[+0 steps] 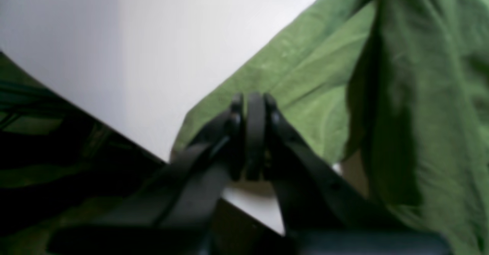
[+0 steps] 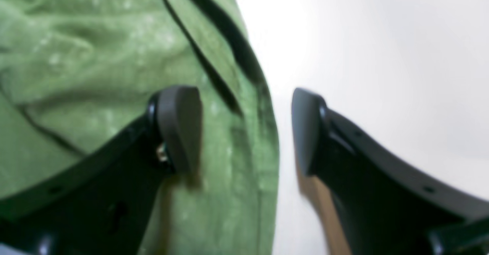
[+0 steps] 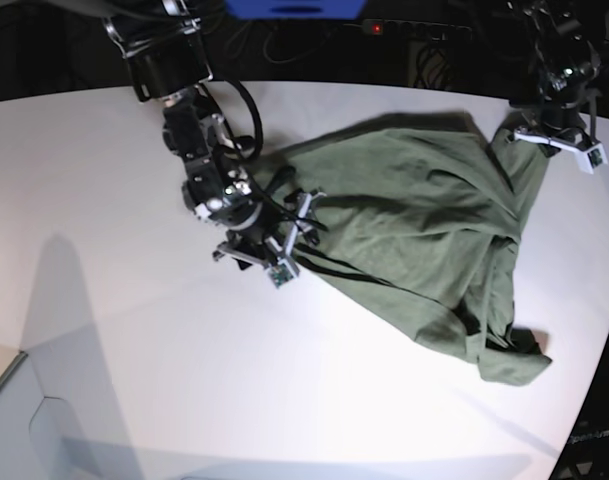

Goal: Layout the t-shirt on the table in an organized manner, then fold the t-shirt properly
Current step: 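Grasp one shirt edge with each gripper, then lift the shirt with both grippers and spread it apart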

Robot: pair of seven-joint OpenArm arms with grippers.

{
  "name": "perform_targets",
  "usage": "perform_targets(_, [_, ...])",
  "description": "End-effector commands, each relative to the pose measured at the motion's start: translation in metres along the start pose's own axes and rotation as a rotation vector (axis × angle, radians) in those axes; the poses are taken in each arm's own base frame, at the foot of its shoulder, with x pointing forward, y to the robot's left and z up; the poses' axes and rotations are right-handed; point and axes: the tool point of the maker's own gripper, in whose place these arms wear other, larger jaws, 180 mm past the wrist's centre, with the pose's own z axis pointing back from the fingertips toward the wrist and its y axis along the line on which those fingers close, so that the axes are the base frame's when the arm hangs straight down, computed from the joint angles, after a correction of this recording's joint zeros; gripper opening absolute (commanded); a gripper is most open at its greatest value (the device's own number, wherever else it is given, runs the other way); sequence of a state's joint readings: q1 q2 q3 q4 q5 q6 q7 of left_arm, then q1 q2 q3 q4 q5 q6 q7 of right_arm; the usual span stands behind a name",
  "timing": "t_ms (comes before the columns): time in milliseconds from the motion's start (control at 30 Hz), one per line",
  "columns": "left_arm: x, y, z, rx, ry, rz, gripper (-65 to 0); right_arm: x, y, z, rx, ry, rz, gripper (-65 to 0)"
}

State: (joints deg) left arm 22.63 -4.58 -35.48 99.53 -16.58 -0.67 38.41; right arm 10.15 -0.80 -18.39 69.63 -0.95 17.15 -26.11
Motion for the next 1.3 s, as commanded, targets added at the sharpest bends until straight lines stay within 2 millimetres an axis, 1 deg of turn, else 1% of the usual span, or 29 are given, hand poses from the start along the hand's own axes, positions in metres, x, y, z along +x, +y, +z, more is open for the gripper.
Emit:
perform_targets(0, [0.011,0.001,0.001,0.001,-0.037,-0.004,-64.7,0.014,-0.006,-0.001,-0.006,-0.025,0.0,-29.2])
perform_targets(67, [0.007,0.004,-0.003,0.008,-0.028,-0.003,-64.7,0.003,-0.018,0.0,-0.026,-0.001,-0.006,-37.9])
perform_targets(100, [0.004,0.006,-0.005,0.013,-0.029,-0.001,-64.7,0.002,-0.021,0.001,-0.033,0.0,-0.012,-44.2])
perform_targets(167, [-0.001,0.013,-0.011,0.028,-0.045,0.005,-64.7,-0.007,-0.037,0.005,-0.067,0.011,-0.045,-62.8])
perform_targets(200, [-0.005,0.016,-0.014,0.035,-0.048,0.008,-64.7,-0.016,-0.047,0.009,-0.09,0.027,-0.065,-65.0])
perform_targets(267, [-0.011,0.02,-0.017,0.042,-0.049,0.014,-64.7,-0.026,-0.071,0.02,-0.142,0.046,-0.107,-63.7])
perform_targets(333, [-0.016,0.021,-0.019,0.045,-0.042,0.018,-64.7,-0.034,-0.093,0.039,-0.207,0.036,-0.151,-65.0])
perform_targets(367, [-0.017,0.021,-0.02,0.045,-0.038,0.02,-64.7,-0.033,-0.1,0.049,-0.232,0.016,-0.163,-65.0])
perform_targets(433, [-0.014,0.018,-0.021,0.039,-0.045,0.025,-64.7,-0.028,-0.115,0.078,-0.302,-0.043,-0.185,-65.0])
perform_targets(500, [-0.011,0.014,-0.023,0.032,-0.051,0.031,-64.7,-0.024,-0.122,0.107,-0.36,-0.093,-0.192,-65.0])
perform_targets(567, [-0.007,0.011,-0.025,0.027,-0.059,0.037,-64.7,-0.021,-0.118,0.129,-0.386,-0.125,-0.177,-65.0])
perform_targets(633, [-0.004,0.009,-0.025,0.024,-0.067,0.039,-64.7,-0.025,-0.118,0.148,-0.415,-0.137,-0.171,-65.0])
perform_targets(667, [-0.002,0.008,-0.025,0.022,-0.071,0.041,-64.7,-0.032,-0.121,0.159,-0.439,-0.132,-0.179,-65.0])
perform_targets(733, [-0.003,0.005,-0.024,0.017,-0.071,0.05,-64.7,-0.047,-0.131,0.172,-0.491,-0.118,-0.226,-65.0])
perform_targets(800, [0.003,0.0,-0.023,0.008,-0.091,0.056,-64.7,-0.068,-0.156,0.195,-0.599,-0.104,-0.312,-65.0])
perform_targets(833, [0.006,-0.001,-0.022,0.006,-0.098,0.055,-64.7,-0.079,-0.166,0.206,-0.65,-0.103,-0.367,-65.0])
perform_targets(867, [0.007,-0.003,-0.021,0.003,-0.1,0.056,-64.7,-0.088,-0.172,0.215,-0.689,-0.1,-0.408,-65.0])
perform_targets(933, [0.005,-0.014,-0.019,-0.019,-0.103,0.063,-64.7,-0.104,-0.18,0.231,-0.755,-0.093,-0.469,-65.0])
perform_targets(1000, [0.01,-0.024,-0.014,-0.04,-0.122,0.064,-64.7,-0.116,-0.187,0.243,-0.799,-0.082,-0.5,-65.0])
perform_targets(1067, [0.014,-0.039,-0.008,-0.068,-0.142,0.075,-64.7,-0.124,-0.186,0.247,-0.816,-0.075,-0.529,-65.0])
perform_targets(1133, [0.016,-0.047,0.001,-0.082,-0.157,0.088,-64.7,-0.129,-0.181,0.241,-0.798,-0.056,-0.535,-65.0])
perform_targets(1167, [0.019,-0.054,0.007,-0.098,-0.17,0.09,-64.7,-0.132,-0.179,0.239,-0.79,-0.04,-0.541,-65.0])
perform_targets(1267, [0.029,-0.067,0.022,-0.135,-0.205,0.067,-64.7,-0.14,-0.177,0.24,-0.785,0.003,-0.557,-65.0])
